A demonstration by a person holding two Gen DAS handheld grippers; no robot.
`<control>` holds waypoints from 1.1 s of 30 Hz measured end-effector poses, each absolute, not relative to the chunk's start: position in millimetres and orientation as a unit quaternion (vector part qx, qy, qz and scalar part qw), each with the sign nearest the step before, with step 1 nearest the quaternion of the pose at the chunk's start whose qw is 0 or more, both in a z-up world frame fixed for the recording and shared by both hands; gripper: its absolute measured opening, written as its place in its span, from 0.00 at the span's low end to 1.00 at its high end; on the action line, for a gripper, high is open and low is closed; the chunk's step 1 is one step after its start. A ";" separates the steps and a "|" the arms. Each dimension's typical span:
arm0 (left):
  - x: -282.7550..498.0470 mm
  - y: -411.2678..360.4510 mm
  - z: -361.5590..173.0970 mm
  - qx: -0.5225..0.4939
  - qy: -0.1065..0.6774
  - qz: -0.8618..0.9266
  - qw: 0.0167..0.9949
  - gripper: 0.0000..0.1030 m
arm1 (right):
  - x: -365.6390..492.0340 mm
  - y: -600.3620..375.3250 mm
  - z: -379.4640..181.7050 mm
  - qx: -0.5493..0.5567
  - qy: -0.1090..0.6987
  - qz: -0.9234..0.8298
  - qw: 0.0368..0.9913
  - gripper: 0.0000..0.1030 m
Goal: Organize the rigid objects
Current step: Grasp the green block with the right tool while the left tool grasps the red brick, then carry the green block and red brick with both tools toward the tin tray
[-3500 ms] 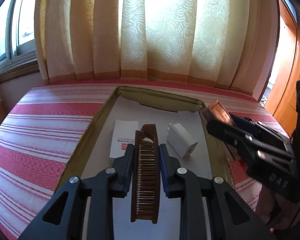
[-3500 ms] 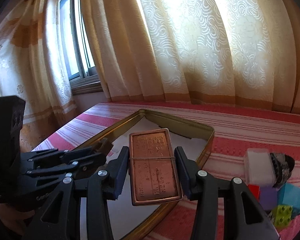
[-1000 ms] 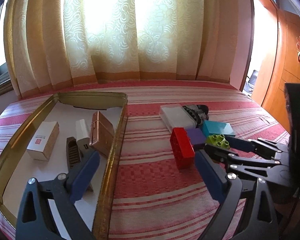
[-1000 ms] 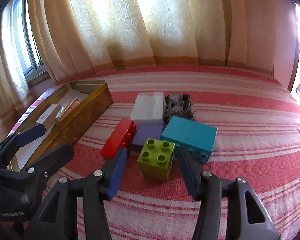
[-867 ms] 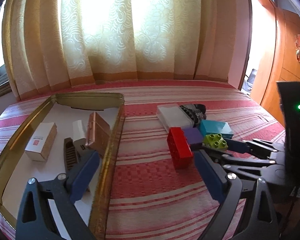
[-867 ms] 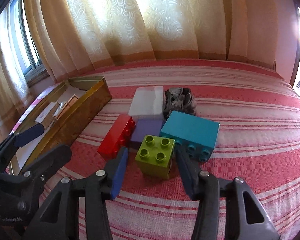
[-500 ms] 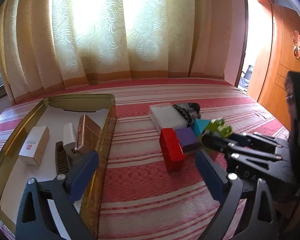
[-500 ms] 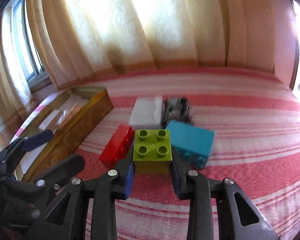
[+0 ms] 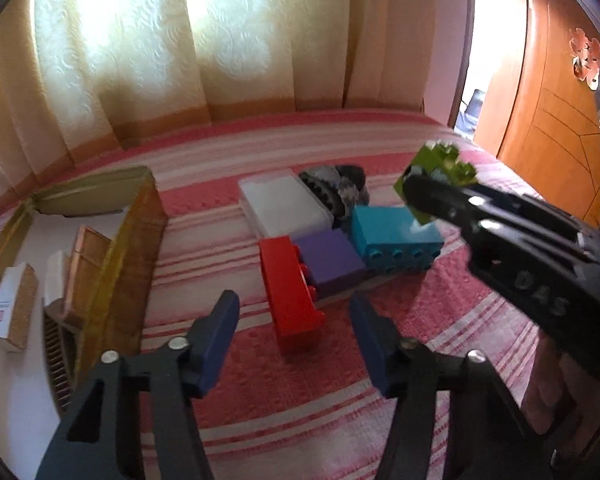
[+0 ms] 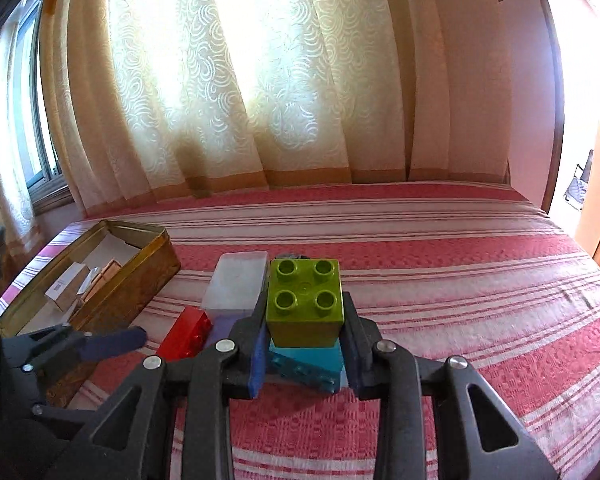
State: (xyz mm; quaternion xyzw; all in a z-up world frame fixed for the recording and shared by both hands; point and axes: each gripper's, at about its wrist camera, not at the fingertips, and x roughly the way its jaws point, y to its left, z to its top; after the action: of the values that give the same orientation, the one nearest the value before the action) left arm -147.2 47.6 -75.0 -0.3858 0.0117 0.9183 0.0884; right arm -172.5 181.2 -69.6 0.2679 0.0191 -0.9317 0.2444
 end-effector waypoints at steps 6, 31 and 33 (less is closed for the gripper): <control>-159.7 43.7 -83.1 -0.414 -0.009 0.906 0.089 0.38 | -170.8 185.4 -67.8 0.258 0.012 -0.934 0.248 0.33; -134.7 34.2 -56.3 -0.321 -0.021 0.945 0.063 0.20 | -147.5 191.8 -55.0 0.191 0.013 -0.950 0.247 0.33; -130.8 33.2 -53.6 -0.308 -0.020 0.949 0.058 0.20 | -144.0 192.8 -54.1 0.181 0.014 -0.952 0.248 0.33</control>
State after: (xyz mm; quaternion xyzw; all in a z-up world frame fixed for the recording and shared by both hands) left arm -130.8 33.2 -53.6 -0.3084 -0.0196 0.9493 0.0578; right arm -144.0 192.8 -54.1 0.1813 0.0137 -0.9515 0.2480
